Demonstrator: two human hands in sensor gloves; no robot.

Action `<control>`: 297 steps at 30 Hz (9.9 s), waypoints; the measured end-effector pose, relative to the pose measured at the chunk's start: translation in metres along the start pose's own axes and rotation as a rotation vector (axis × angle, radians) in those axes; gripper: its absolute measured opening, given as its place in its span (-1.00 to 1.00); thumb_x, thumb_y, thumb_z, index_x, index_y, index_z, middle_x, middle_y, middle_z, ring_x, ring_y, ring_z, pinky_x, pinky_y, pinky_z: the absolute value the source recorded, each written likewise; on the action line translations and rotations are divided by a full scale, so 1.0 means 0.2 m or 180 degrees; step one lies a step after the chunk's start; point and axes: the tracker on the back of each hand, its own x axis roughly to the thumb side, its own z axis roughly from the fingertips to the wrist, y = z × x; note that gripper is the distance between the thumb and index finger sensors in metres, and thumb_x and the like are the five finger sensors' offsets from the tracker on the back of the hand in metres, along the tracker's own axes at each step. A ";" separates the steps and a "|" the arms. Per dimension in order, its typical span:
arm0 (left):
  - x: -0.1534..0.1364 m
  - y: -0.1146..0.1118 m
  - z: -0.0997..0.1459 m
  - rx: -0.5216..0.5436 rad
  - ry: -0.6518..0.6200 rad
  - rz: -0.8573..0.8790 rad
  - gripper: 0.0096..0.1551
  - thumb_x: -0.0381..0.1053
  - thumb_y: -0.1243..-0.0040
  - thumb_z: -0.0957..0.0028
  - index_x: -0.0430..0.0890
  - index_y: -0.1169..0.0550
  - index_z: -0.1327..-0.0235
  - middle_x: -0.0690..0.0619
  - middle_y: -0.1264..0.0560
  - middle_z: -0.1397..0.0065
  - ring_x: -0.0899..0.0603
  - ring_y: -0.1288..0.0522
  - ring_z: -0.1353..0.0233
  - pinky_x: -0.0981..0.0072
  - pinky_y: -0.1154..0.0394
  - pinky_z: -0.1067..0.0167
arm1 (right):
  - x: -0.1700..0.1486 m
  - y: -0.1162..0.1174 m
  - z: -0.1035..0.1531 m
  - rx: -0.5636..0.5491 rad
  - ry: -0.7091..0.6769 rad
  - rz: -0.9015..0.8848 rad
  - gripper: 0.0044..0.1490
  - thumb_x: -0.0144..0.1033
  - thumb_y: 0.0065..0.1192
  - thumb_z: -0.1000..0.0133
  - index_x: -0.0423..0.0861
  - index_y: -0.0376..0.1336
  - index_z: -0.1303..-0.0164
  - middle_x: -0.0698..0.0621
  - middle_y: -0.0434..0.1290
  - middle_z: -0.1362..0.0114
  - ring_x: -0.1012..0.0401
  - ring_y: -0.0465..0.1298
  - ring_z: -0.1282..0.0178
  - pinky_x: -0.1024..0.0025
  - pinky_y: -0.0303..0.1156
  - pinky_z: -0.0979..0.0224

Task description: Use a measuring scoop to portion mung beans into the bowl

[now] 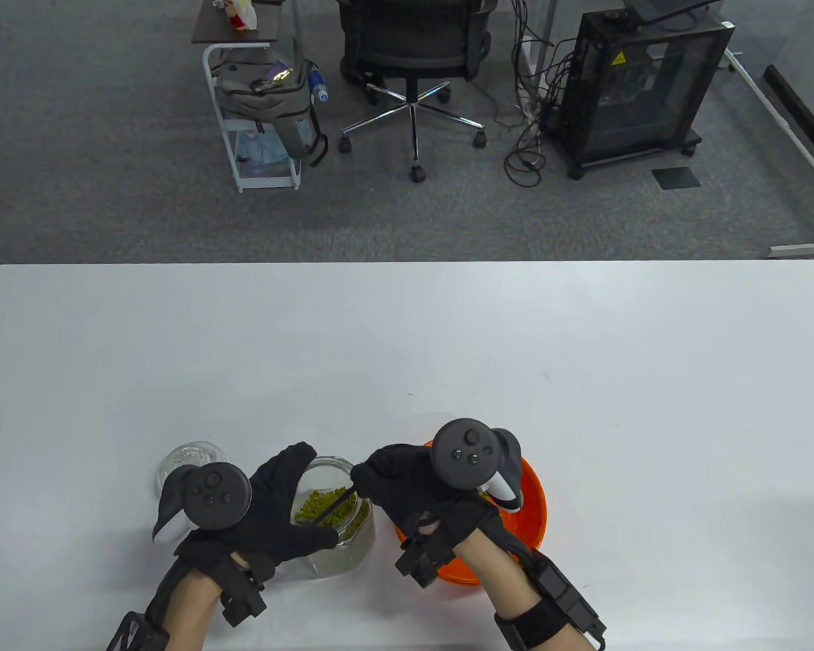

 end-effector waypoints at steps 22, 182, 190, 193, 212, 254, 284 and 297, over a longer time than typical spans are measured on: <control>0.00 0.00 0.00 -0.0010 0.0007 -0.0013 0.54 0.68 -0.30 0.07 -0.33 0.11 -0.58 -0.43 0.04 -0.67 -0.60 -0.14 -0.61 -0.59 -0.13 -0.44 | -0.22 -0.30 0.12 -0.0578 0.0760 -0.0824 -0.46 -0.02 0.32 -0.09 -0.26 0.60 0.28 -0.12 0.70 0.28 0.12 0.64 0.46 0.25 0.58 0.31; 0.00 0.00 0.00 -0.0022 0.0001 -0.0014 0.54 0.68 -0.30 0.06 -0.33 0.11 -0.58 -0.43 0.04 -0.67 -0.60 -0.15 -0.61 -0.59 -0.13 -0.44 | 0.18 0.12 -0.04 0.0163 -0.0590 0.0621 -0.46 0.02 0.36 -0.07 -0.20 0.60 0.18 -0.11 0.70 0.14 0.07 0.65 0.32 0.22 0.59 0.17; 0.00 0.00 0.00 -0.0022 -0.0003 -0.0011 0.54 0.68 -0.30 0.07 -0.33 0.11 -0.58 -0.44 0.04 -0.67 -0.61 -0.15 -0.60 -0.59 -0.13 -0.44 | 0.00 0.00 -0.05 0.0104 0.0242 -0.0068 -0.46 -0.02 0.34 -0.09 -0.25 0.60 0.22 -0.14 0.70 0.20 0.08 0.65 0.38 0.22 0.59 0.23; 0.00 0.00 0.00 -0.0019 -0.0002 -0.0007 0.54 0.68 -0.30 0.07 -0.33 0.11 -0.58 -0.43 0.04 -0.67 -0.60 -0.15 -0.61 -0.59 -0.13 -0.44 | -0.06 -0.03 -0.03 -0.0023 0.0473 -0.0202 -0.46 -0.03 0.33 -0.09 -0.26 0.60 0.24 -0.14 0.70 0.23 0.09 0.65 0.41 0.23 0.59 0.26; 0.00 0.00 0.00 -0.0036 0.0009 -0.0028 0.54 0.68 -0.30 0.07 -0.34 0.11 -0.58 -0.43 0.01 -0.66 -0.60 -0.15 -0.61 -0.59 -0.13 -0.44 | -0.21 -0.20 0.06 -0.0544 0.0777 -0.0711 -0.46 -0.02 0.33 -0.09 -0.26 0.60 0.29 -0.12 0.70 0.28 0.12 0.64 0.47 0.25 0.58 0.32; 0.00 0.00 0.00 -0.0042 0.0012 -0.0021 0.54 0.68 -0.31 0.07 -0.33 0.11 -0.58 -0.43 0.04 -0.67 -0.60 -0.15 -0.60 -0.59 -0.13 -0.44 | -0.61 -0.87 0.36 -0.0940 0.1022 -0.1403 -0.46 0.01 0.37 -0.09 -0.25 0.61 0.28 -0.12 0.70 0.27 0.11 0.63 0.44 0.25 0.58 0.29; 0.00 0.00 0.00 -0.0040 0.0015 -0.0028 0.53 0.68 -0.29 0.06 -0.33 0.12 -0.58 -0.43 0.04 -0.67 -0.60 -0.15 -0.61 -0.59 -0.13 -0.44 | -0.41 -0.87 0.45 -0.1184 0.0463 0.0525 -0.47 0.05 0.50 -0.01 -0.22 0.65 0.31 -0.11 0.72 0.26 0.09 0.65 0.42 0.23 0.58 0.25; 0.00 0.00 0.00 -0.0042 0.0019 -0.0040 0.53 0.68 -0.29 0.05 -0.33 0.11 -0.58 -0.43 0.04 -0.67 -0.61 -0.15 -0.61 -0.59 -0.13 -0.44 | -0.05 -0.67 0.52 -0.0993 -0.1031 0.1844 -0.47 0.05 0.52 0.03 -0.20 0.65 0.29 -0.11 0.72 0.21 0.07 0.64 0.36 0.19 0.57 0.19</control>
